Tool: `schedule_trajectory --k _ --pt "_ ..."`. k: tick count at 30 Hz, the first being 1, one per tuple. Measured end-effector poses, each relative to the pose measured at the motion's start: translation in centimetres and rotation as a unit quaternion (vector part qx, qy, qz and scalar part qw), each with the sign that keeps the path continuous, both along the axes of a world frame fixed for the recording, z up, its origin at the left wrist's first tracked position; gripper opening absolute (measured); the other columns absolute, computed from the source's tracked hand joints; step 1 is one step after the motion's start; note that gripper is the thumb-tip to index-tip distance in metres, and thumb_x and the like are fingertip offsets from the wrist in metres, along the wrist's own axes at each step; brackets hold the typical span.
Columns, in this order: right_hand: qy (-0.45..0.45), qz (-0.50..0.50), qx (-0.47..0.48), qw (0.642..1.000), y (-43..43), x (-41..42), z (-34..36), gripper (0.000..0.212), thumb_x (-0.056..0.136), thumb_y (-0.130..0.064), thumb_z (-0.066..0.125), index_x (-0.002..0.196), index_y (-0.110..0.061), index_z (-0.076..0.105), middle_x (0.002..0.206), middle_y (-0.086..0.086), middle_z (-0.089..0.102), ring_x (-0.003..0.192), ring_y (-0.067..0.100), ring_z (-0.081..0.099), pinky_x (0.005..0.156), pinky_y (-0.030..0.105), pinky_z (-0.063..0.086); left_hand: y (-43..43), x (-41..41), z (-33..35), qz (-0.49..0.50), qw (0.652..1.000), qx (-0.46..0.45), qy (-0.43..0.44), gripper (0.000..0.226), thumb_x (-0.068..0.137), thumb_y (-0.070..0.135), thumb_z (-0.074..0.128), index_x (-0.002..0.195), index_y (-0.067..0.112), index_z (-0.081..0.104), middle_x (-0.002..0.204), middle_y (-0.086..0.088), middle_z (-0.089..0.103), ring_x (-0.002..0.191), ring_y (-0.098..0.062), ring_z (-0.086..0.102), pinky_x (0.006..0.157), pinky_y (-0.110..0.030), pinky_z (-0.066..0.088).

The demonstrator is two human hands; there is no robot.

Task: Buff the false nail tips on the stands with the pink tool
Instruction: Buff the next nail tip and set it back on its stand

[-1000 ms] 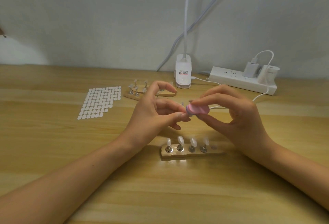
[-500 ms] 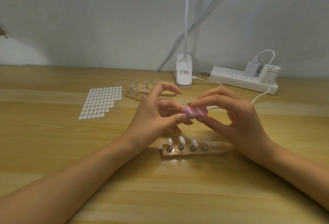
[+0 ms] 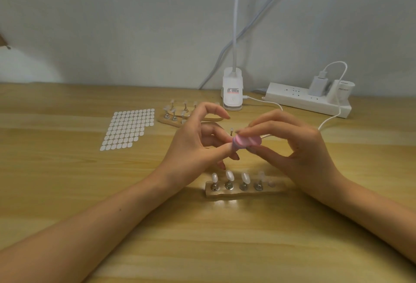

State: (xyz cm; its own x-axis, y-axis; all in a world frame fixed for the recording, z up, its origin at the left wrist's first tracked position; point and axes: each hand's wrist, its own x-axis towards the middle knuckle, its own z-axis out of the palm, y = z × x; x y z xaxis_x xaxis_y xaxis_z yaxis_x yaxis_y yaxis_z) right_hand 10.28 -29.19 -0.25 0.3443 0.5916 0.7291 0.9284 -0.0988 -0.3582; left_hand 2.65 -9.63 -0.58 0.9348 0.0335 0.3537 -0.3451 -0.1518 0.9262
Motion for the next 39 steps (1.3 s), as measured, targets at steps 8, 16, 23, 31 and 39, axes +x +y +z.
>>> schedule_trajectory --k 8,16,23,31,39 --pt "0.019 -0.008 0.013 1.000 0.02 0.01 0.03 0.022 0.086 -0.016 0.072 0.107 -0.009 0.074 0.098 0.008 0.068 0.093 0.021 0.066 0.079 0.040 0.055 -0.15 -0.05 0.06 -0.018 1.000 -0.016 0.002 0.047 0.078 0.019 0.079 0.114 0.019 0.049 0.084 -0.012 0.075 0.075 -0.026 0.076 0.053 -0.025 0.053" --pt "0.014 -0.002 0.014 1.000 0.00 0.03 0.14 0.024 0.086 -0.017 0.071 0.110 -0.011 0.073 0.099 0.008 0.067 0.094 0.021 0.066 0.079 0.040 0.055 -0.06 0.02 -0.06 -0.019 1.000 -0.016 0.000 0.045 0.081 0.010 0.079 0.114 0.017 0.048 0.085 -0.013 0.076 0.075 -0.027 0.076 0.056 -0.029 0.056" --pt "0.016 -0.010 0.017 1.000 -0.04 0.14 0.00 0.024 0.086 -0.015 0.073 0.110 -0.012 0.073 0.099 0.008 0.067 0.094 0.022 0.066 0.079 0.041 0.055 -0.12 -0.17 0.16 -0.019 1.000 -0.018 -0.002 0.048 0.077 0.020 0.078 0.113 0.017 0.048 0.086 -0.014 0.076 0.076 -0.028 0.076 0.057 -0.029 0.057" --pt "0.010 0.008 0.008 1.000 0.12 -0.10 0.00 0.023 0.085 -0.016 0.073 0.108 -0.012 0.074 0.098 0.008 0.067 0.093 0.020 0.066 0.080 0.037 0.055 0.00 -0.04 0.05 -0.025 0.999 -0.025 0.002 0.043 0.083 0.007 0.076 0.114 0.013 0.047 0.085 -0.012 0.076 0.076 -0.027 0.076 0.058 -0.030 0.058" --pt "0.005 0.020 0.004 1.000 0.03 -0.01 0.02 0.022 0.085 -0.014 0.074 0.107 -0.008 0.074 0.099 0.008 0.067 0.094 0.019 0.067 0.079 0.037 0.056 -0.03 -0.10 0.11 -0.035 0.999 -0.027 0.009 0.042 0.081 0.013 0.076 0.112 0.015 0.048 0.085 -0.010 0.076 0.077 -0.026 0.076 0.059 -0.028 0.058"
